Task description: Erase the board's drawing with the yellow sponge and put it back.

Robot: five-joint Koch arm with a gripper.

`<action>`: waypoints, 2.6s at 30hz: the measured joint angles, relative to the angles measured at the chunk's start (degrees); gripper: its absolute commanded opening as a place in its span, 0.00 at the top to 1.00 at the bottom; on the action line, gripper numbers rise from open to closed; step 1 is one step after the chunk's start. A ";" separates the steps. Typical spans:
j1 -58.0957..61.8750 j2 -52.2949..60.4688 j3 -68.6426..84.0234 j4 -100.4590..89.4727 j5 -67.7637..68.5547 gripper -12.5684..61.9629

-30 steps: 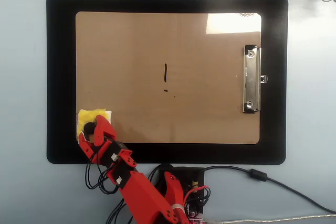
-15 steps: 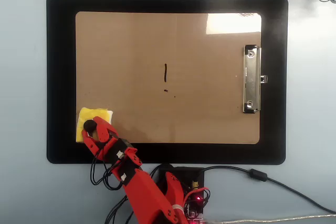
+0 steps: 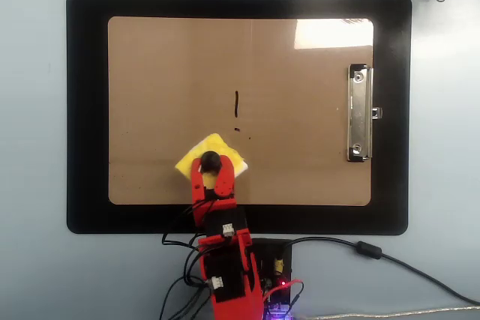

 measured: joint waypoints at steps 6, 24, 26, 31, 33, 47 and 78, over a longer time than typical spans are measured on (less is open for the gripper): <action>13.62 -10.99 3.34 -9.58 5.27 0.94; 14.85 -39.55 6.86 -54.84 6.50 0.94; 14.85 -47.64 -0.44 -57.48 6.42 0.94; 15.64 -52.47 -5.01 -59.68 6.42 0.94; 15.21 -47.46 3.34 -59.77 6.42 0.94; 9.76 -31.73 18.90 -59.59 6.42 0.94; 10.72 -5.27 29.27 -37.09 3.16 0.94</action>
